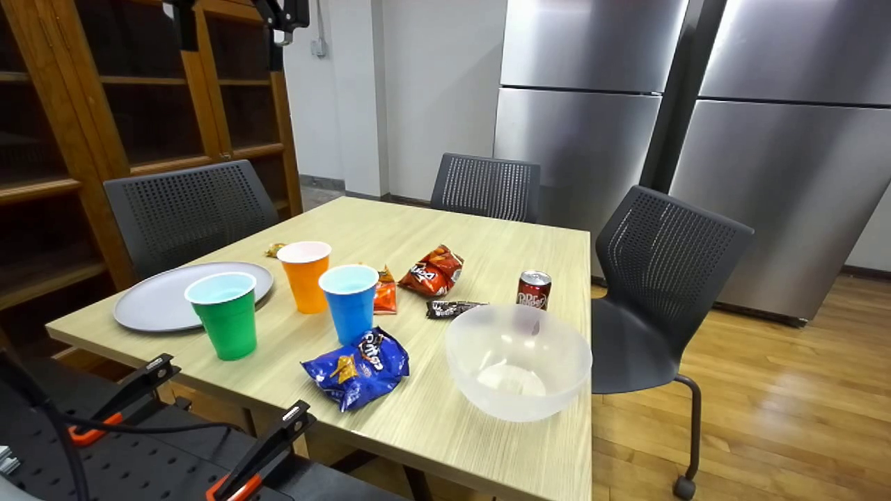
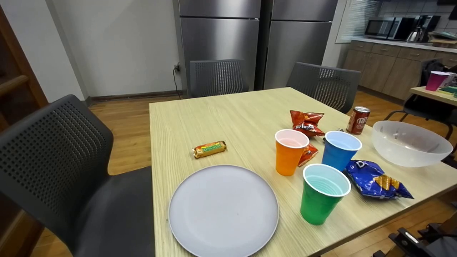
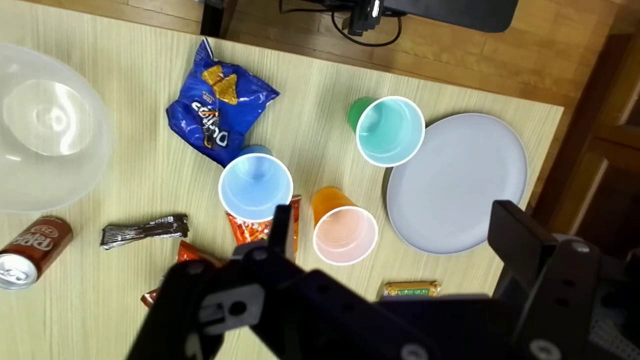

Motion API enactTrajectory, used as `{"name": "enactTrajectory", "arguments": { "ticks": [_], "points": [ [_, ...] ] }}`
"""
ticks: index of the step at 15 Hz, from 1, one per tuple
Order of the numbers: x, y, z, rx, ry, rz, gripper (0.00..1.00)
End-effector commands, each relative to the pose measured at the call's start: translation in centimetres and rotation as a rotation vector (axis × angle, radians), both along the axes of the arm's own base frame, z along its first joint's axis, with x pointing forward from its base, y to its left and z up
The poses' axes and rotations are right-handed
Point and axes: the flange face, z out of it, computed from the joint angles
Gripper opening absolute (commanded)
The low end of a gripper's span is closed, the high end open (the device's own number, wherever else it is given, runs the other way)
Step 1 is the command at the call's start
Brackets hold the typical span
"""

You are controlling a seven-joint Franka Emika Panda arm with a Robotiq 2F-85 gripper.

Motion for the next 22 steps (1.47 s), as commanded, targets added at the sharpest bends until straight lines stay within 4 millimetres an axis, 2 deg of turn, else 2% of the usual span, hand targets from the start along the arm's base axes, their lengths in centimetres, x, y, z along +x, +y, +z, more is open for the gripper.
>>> {"name": "enactTrajectory", "arguments": {
  "ticks": [1, 8, 15, 22],
  "points": [
    [0.4, 3.7, -1.4, -0.008, -0.012, -0.006, 1.0],
    [0.2, 8.6, -5.4, -0.029, 0.014, -0.017, 1.0],
    [-0.6, 11.8, -9.8, -0.061, 0.036, -0.085, 1.0],
    [-1.7, 14.0, -14.1, -0.072, 0.07, -0.173, 1.0]
  ]
}}
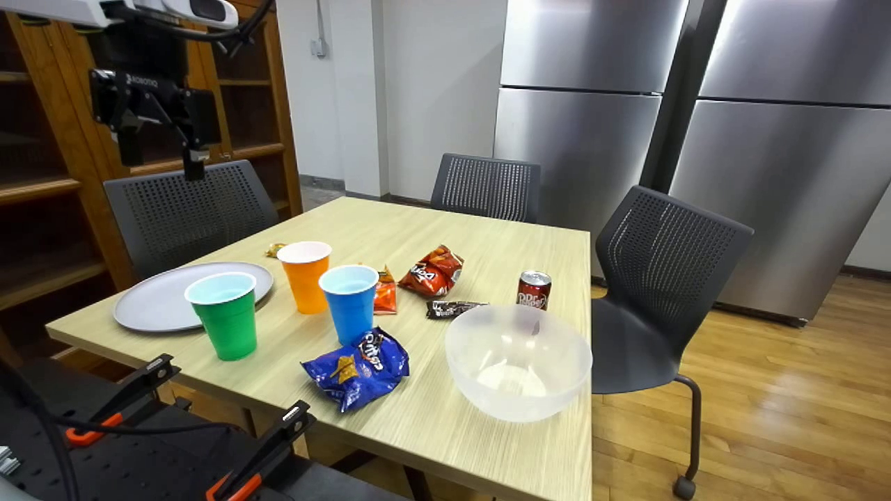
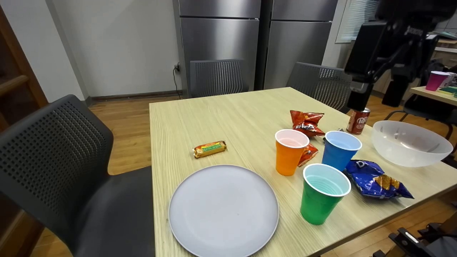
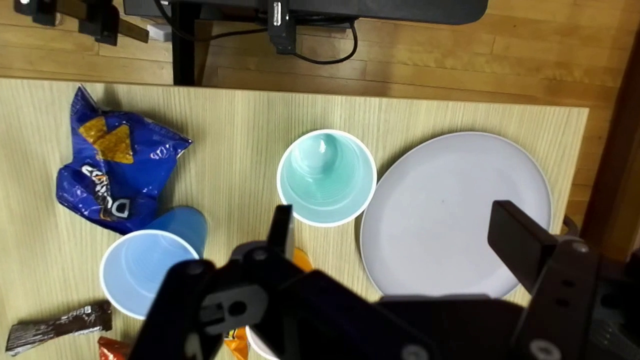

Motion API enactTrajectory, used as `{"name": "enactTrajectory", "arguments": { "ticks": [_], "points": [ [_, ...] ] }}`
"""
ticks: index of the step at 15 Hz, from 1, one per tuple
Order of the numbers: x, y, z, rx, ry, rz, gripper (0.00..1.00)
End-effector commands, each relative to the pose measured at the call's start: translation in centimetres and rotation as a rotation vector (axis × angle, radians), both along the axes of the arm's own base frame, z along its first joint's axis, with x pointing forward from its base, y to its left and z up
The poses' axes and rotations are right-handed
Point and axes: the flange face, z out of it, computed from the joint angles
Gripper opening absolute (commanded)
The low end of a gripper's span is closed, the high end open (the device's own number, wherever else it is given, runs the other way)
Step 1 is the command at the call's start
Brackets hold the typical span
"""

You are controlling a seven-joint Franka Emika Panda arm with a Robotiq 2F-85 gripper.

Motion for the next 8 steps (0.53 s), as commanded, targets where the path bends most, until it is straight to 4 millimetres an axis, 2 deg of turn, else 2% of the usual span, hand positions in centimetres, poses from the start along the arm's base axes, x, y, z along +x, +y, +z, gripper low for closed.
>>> {"name": "enactTrajectory", "arguments": {
  "ticks": [1, 8],
  "points": [
    [0.0, 1.6, -1.9, -0.008, 0.013, -0.057, 1.0],
    [0.0, 3.1, -5.7, -0.045, 0.053, -0.103, 1.0]
  ]
}}
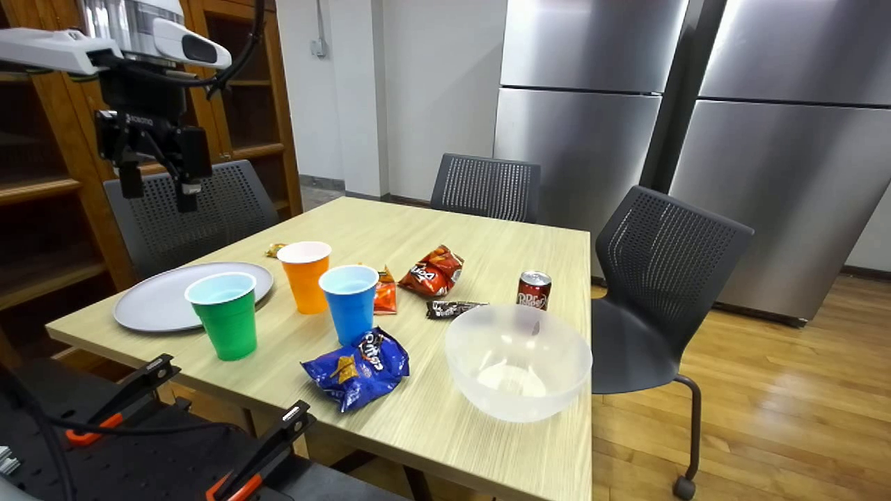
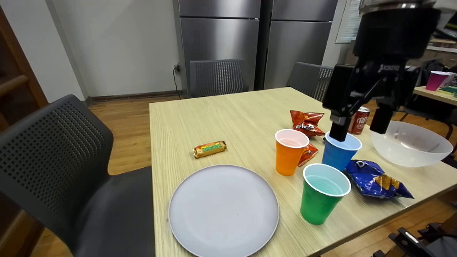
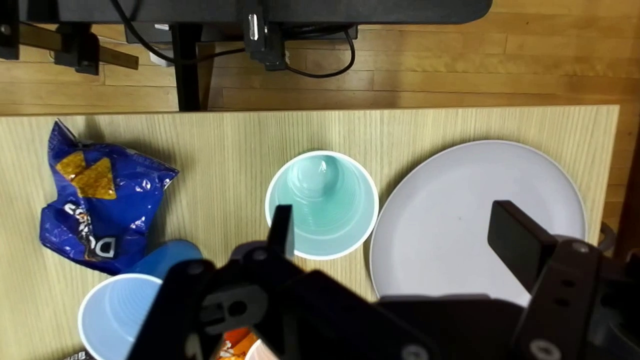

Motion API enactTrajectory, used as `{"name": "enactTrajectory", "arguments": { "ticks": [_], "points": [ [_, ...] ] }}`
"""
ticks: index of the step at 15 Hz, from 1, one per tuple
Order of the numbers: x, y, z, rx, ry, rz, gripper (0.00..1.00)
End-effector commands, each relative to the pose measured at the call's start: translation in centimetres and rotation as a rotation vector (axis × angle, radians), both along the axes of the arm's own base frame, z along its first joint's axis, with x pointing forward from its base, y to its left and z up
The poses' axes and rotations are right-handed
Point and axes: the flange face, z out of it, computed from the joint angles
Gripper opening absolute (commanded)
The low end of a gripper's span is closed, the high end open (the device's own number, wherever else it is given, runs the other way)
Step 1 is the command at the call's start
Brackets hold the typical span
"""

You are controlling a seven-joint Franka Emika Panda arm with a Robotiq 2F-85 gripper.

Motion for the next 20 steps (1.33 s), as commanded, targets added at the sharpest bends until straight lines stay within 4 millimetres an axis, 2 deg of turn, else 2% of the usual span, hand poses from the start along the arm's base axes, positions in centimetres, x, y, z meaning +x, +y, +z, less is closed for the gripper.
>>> {"name": "enactTrajectory", "arguments": {
  "ticks": [1, 2, 4, 8, 12, 20],
  "points": [
    [-0.1, 1.0, -1.8, -0.018, 0.021, -0.049, 1.0],
    [0.0, 0.3, -1.0, -0.01, 0.02, -0.015, 1.0],
    [0.0, 0.4, -1.8, -0.015, 0.032, -0.023, 1.0],
    [0.0, 0.4, -1.9, -0.015, 0.034, -0.026, 1.0],
    [0.0, 1.3, -2.6, -0.062, 0.015, -0.017, 1.0],
    [1.5, 2.0, -5.8, -0.077, 0.016, 0.016, 1.0]
  ]
}}
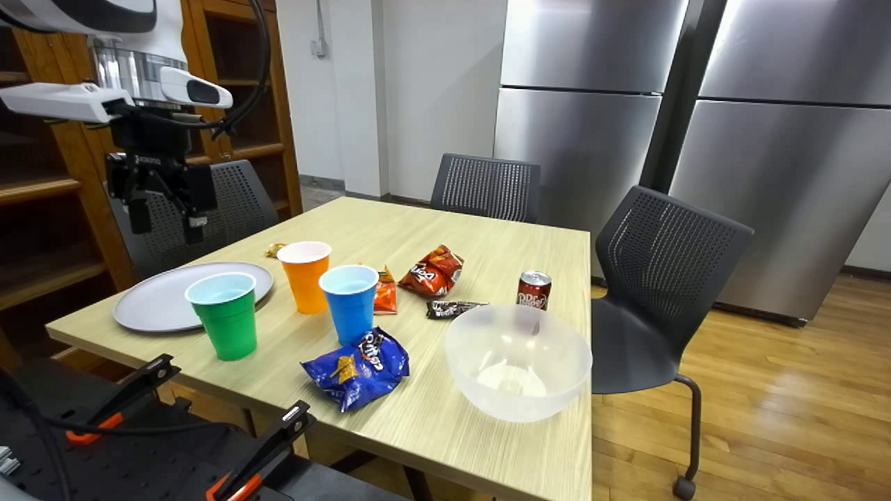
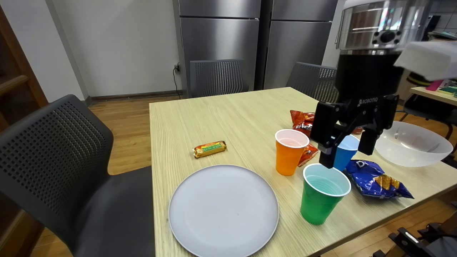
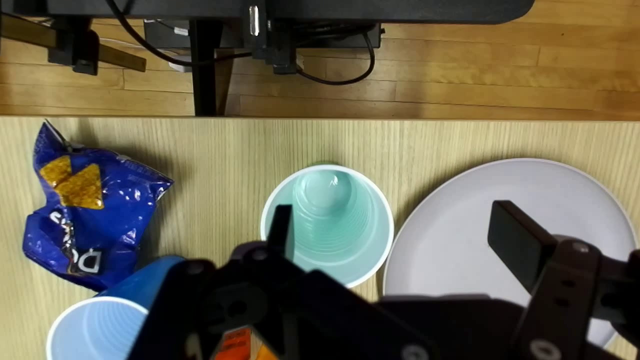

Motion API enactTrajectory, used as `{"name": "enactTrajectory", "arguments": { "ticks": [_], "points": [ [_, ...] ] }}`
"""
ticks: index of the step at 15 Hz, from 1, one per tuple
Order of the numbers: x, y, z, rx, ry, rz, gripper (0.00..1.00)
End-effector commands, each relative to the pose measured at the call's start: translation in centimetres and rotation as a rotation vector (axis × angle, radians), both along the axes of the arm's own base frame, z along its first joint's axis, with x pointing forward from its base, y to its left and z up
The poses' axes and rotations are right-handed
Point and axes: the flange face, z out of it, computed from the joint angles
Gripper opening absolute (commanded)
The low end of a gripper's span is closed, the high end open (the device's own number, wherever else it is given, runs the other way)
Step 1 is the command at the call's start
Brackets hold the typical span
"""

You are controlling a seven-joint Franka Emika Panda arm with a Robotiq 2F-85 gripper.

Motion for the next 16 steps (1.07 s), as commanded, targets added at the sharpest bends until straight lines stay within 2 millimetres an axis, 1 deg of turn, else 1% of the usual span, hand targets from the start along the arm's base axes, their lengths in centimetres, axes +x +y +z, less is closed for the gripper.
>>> {"name": "enactTrajectory", "arguments": {
  "ticks": [1, 7, 16],
  "points": [
    [1.2, 0.7, -1.6, -0.02, -0.01, -0.01, 1.0],
    [2.3, 1.3, -4.4, -0.009, 0.014, -0.006, 1.0],
    [3.8, 1.7, -8.1, -0.011, 0.086, -0.014, 1.0]
  ]
}}
